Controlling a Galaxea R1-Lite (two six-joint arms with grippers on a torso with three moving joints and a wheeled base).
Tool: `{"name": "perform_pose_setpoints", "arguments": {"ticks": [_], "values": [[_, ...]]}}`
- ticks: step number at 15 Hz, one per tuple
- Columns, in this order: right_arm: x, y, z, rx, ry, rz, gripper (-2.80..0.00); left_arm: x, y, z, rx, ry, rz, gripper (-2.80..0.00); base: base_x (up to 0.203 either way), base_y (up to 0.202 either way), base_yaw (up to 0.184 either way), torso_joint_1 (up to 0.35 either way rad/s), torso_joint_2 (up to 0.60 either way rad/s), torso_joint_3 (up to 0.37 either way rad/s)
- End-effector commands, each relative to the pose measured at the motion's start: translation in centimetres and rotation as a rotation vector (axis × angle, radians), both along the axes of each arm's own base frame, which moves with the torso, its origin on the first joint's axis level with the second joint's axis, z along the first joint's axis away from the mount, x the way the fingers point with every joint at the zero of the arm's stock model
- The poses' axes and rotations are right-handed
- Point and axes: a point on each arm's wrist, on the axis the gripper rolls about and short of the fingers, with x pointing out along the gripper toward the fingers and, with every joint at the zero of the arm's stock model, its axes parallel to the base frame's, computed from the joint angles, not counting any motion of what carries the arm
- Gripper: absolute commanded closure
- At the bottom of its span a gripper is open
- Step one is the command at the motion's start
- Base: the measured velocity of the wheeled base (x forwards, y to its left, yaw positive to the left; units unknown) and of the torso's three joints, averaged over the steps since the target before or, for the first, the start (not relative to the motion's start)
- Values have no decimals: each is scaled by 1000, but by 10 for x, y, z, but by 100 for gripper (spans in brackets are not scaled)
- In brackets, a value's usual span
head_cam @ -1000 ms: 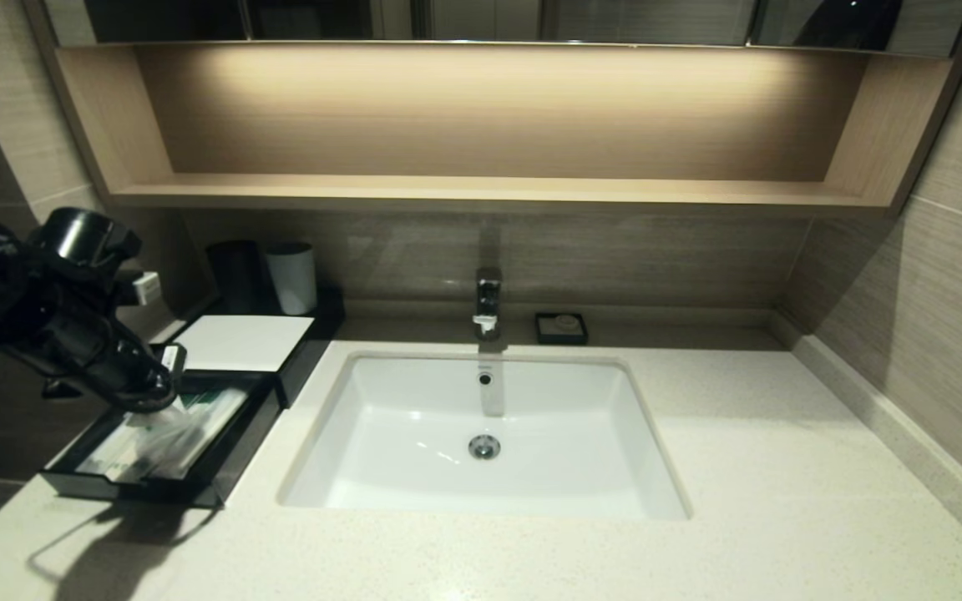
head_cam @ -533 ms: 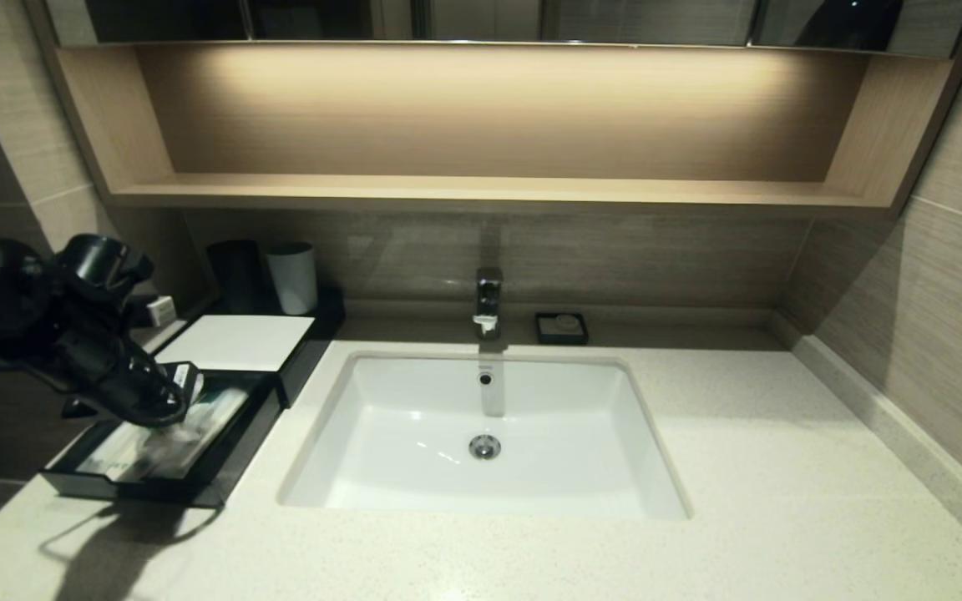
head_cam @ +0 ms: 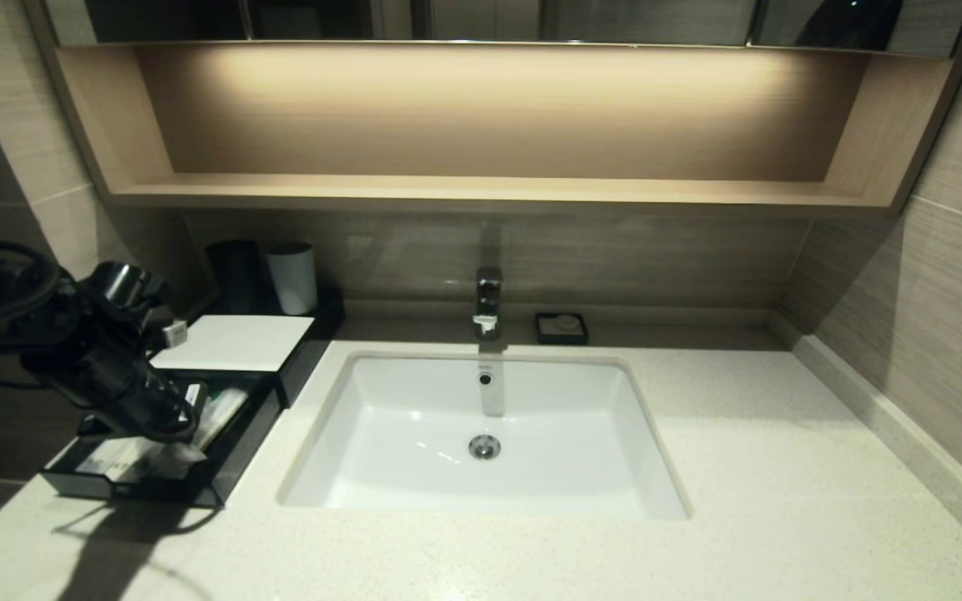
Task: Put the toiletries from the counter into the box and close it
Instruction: Place the bathroom toiletry into the drawer
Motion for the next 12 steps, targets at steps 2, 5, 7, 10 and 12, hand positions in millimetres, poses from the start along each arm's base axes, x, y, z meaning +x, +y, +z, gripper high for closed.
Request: {"name": "perform_pose_setpoints", "arguments": {"ticks": [2,5,7,10,12], "values": [[0,0,0,1,-1,0,0,3,1,-11,-1,38,-10,0,0,0,0,0,0,0],[0,0,0,1,1,0,0,5,0,-15,-4,49,-14,0,0,0,0,0,0,0],[0,0,0,1,1,0,0,5,0,-15,-12,48,-23,0,0,0,0,0,0,0],[0,0,0,1,-1,0,0,5,-2,-17,-61,51,-44,0,0,0,0,0,0,0],[0,0,0,1,1,0,0,6,-3,-19,-63,56,-47,0,0,0,0,0,0,0]]}}
